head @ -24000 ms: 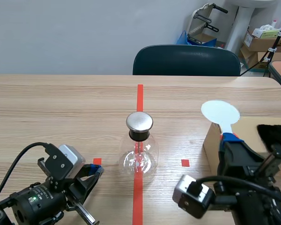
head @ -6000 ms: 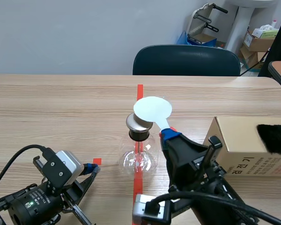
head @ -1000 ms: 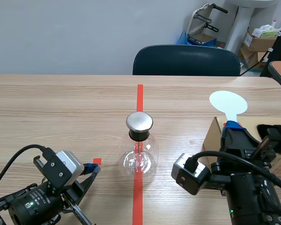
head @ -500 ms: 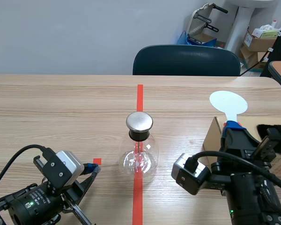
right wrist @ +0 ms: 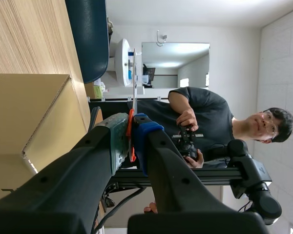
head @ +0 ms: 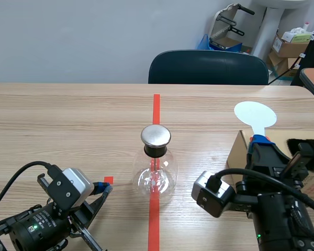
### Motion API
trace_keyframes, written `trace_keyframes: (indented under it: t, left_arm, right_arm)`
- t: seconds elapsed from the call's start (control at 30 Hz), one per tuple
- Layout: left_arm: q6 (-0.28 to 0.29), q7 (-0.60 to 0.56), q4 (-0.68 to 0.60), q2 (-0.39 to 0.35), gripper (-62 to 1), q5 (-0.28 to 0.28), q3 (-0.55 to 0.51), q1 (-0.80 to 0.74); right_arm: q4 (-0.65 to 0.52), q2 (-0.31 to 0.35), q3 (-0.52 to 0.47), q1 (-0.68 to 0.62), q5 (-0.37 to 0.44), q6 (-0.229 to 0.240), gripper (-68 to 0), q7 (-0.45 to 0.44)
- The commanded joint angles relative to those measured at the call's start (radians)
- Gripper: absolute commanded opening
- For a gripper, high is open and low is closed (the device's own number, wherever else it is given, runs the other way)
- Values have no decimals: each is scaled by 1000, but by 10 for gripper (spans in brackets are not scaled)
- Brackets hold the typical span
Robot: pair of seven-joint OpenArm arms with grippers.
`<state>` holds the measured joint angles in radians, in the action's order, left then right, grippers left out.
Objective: Do the electroscope experiment
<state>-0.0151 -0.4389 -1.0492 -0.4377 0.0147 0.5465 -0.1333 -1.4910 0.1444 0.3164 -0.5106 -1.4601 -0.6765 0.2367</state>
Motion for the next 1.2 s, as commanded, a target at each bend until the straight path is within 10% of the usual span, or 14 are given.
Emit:
trace_keyframes:
  t: [0.0, 0.47, 1.17]
  left_arm:
    - [-2, -14, -23, 5, -577, -1, -9, 1]
    - [-2, -14, -23, 5, -577, -1, -9, 1]
    - [-2, -14, -23, 5, -577, -1, -9, 1]
  right_arm:
    - [-10, 8, -3, 9, -1, -14, -658, 1]
    - [-10, 8, -3, 9, -1, -14, -658, -54]
    - [-10, 8, -3, 9, -1, -14, -658, -644]
